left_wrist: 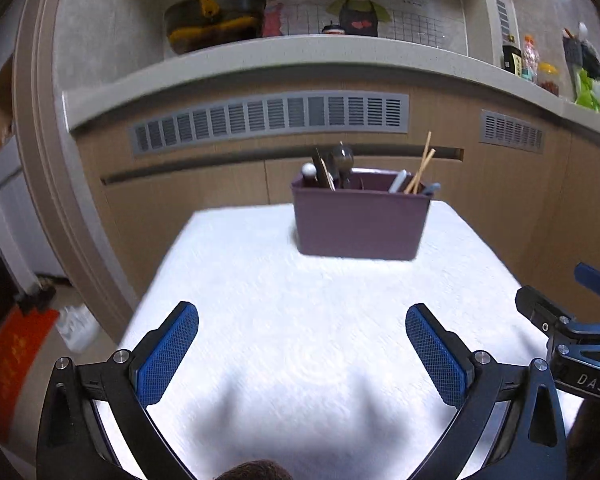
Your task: Organize utensils
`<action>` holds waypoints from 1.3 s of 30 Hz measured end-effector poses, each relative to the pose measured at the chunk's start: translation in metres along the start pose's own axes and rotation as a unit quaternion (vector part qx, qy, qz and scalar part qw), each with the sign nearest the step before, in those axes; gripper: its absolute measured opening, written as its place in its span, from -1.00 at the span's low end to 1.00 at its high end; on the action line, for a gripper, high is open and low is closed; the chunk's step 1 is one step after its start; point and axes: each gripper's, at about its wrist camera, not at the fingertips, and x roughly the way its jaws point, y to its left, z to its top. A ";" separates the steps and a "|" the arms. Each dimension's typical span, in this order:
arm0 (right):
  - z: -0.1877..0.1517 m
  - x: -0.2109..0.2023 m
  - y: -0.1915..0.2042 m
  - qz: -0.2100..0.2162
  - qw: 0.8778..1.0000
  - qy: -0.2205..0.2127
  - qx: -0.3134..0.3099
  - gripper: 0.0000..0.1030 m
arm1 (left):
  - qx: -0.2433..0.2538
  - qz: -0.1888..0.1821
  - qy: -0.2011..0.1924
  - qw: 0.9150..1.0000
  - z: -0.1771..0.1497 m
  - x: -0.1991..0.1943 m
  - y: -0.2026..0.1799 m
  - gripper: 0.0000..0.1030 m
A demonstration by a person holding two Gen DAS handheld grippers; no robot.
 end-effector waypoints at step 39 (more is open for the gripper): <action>-0.001 -0.008 0.000 -0.010 1.000 -0.012 -0.011 0.99 | 0.001 -0.006 0.011 1.000 -0.004 -0.001 -0.001 0.99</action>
